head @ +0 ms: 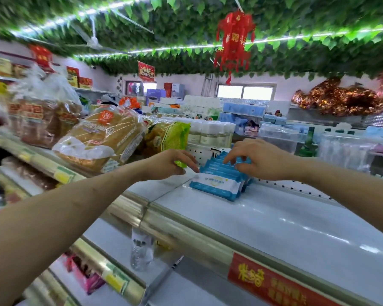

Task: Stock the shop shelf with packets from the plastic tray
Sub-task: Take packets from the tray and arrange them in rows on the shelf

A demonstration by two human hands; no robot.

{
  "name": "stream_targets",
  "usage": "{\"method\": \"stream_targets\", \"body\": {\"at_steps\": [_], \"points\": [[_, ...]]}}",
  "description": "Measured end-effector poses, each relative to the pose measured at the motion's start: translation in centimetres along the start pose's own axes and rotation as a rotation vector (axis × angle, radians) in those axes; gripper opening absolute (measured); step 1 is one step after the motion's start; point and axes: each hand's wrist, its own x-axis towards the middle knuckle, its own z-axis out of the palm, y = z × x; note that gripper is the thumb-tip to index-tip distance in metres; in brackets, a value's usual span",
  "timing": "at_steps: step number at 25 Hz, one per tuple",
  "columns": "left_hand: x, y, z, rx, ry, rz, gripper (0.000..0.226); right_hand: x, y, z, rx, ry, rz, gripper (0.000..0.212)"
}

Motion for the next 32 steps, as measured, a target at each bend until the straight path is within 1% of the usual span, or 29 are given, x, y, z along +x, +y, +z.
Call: {"method": "stream_targets", "body": {"at_steps": [2, 4, 6, 9, 11, 12, 14, 15, 18, 20, 23, 27, 29, 30, 32], "points": [[-2.7, -0.1, -1.7, 0.04, 0.052, -0.08, 0.042, 1.4, -1.2, -0.4, 0.045, 0.005, -0.089, 0.029], [-6.2, 0.4, -3.3, 0.123, 0.119, -0.168, 0.039, 2.6, -2.8, -0.3, 0.079, -0.002, -0.219, 0.031], [-8.9, 0.9, -4.4, 0.185, 0.12, -0.227, 0.035, 4.1, -4.3, 0.0, 0.127, -0.052, -0.287, 0.04], [-16.0, 3.0, -4.5, 0.227, 0.158, -0.439, 0.031, 6.1, -8.5, 0.8, 0.175, -0.111, -0.469, 0.05], [-21.8, 4.4, -4.1, 0.264, 0.204, -0.568, 0.03, 7.3, -12.5, 1.7, 0.197, -0.162, -0.579, 0.05], [-24.8, 5.3, -3.6, 0.281, 0.212, -0.639, 0.03, 7.6, -14.7, 2.1, 0.173, -0.147, -0.664, 0.049], [-30.6, 7.0, -2.4, 0.338, 0.173, -0.771, 0.031, 8.1, -19.4, 3.1, 0.086, -0.084, -0.837, 0.046], [-33.1, 7.7, -1.7, 0.364, 0.142, -0.834, 0.032, 8.0, -21.7, 3.4, 0.069, -0.093, -0.89, 0.044], [-41.2, 9.1, 2.5, 0.376, 0.078, -1.018, 0.033, 6.1, -29.9, 6.0, 0.055, -0.175, -1.046, 0.039], [-45.7, 8.3, 6.6, 0.35, 0.018, -1.104, 0.031, 4.1, -34.8, 9.5, 0.049, -0.294, -1.121, 0.036], [-50.6, 6.4, 14.6, 0.255, -0.072, -1.191, 0.03, 0.9, -39.8, 17.0, 0.027, -0.459, -1.173, 0.033], [-54.7, 3.3, 23.1, 0.173, -0.173, -1.169, 0.029, -3.3, -42.0, 27.2, 0.074, -0.701, -1.134, 0.032], [-56.2, 2.0, 25.5, 0.247, -0.209, -1.113, 0.029, -4.9, -41.6, 31.3, 0.122, -0.692, -1.083, 0.033], [-56.7, 1.7, 26.1, 0.3, -0.201, -1.099, 0.03, -5.5, -41.2, 32.8, 0.172, -0.652, -1.058, 0.033], [-56.9, 1.6, 26.8, 0.379, -0.189, -1.063, 0.032, -6.5, -40.5, 34.9, 0.259, -0.515, -1.044, 0.03]]}}
